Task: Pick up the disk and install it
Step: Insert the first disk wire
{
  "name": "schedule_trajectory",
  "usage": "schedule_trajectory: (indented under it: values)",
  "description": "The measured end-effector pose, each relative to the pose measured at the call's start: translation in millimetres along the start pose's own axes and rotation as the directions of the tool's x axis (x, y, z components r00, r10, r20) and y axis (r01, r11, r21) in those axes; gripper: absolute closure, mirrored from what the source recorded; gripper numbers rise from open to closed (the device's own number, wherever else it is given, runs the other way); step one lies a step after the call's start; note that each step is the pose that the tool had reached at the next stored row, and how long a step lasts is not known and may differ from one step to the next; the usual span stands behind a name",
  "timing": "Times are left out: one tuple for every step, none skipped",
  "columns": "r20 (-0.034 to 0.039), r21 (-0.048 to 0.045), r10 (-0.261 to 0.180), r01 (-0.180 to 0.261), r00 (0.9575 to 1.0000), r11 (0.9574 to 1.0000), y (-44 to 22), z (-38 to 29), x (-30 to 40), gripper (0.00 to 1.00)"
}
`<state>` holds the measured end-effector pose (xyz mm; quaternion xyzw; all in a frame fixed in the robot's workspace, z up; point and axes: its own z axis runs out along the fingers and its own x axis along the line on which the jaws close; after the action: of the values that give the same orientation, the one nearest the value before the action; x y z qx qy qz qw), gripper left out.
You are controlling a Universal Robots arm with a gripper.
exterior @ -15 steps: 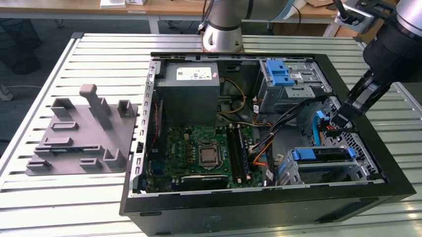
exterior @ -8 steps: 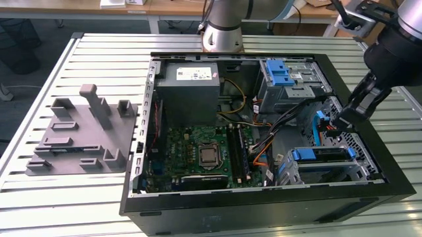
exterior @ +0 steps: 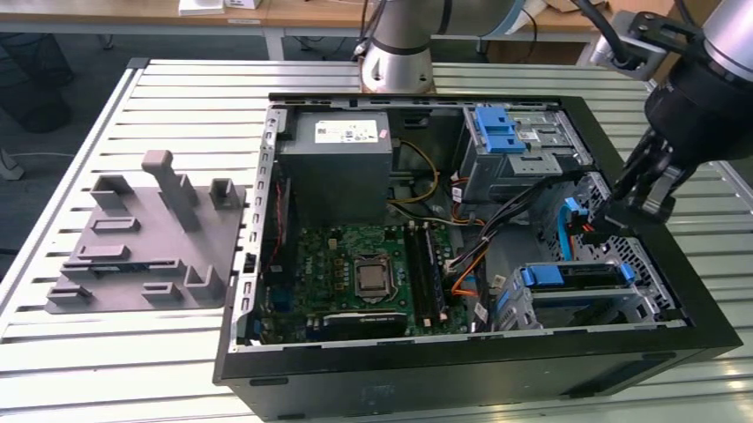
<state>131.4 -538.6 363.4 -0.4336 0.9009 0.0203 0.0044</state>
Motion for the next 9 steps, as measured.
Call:
schedule_trajectory:
  values:
    - [-0.0006, -0.0005, -0.018, 0.018, 0.9998, 0.9998, 0.0, 0.5, 0.0, 0.76]
    - [-0.0014, -0.0008, -0.035, 0.035, 0.9994, 0.9994, 0.0, 0.6, 0.0, 0.76]
    - [-0.0021, -0.0008, -0.049, 0.049, 0.9988, 0.9988, -0.1, 0.7, 0.1, 0.76]
    - [-0.0025, -0.0006, -0.06, 0.06, 0.9982, 0.9982, -0.1, 0.7, 0.1, 0.76]
    - [-0.0024, -0.0007, -0.066, 0.066, 0.9978, 0.9979, -0.4, 0.8, 0.6, 0.76]
    - [-0.0024, -0.0006, -0.069, 0.069, 0.9976, 0.9976, -0.9, 0.8, 1.2, 0.76]
    - [-0.0024, -0.0003, -0.071, 0.071, 0.9974, 0.9975, -1.4, 0.7, 1.9, 0.76]
    - [-0.0024, -0.0001, -0.073, 0.073, 0.9973, 0.9973, -1.9, 0.6, 2.7, 0.76]
    - [-0.0021, 0.0001, -0.075, 0.075, 0.9972, 0.9972, -2.4, 0.6, 3.3, 0.76]
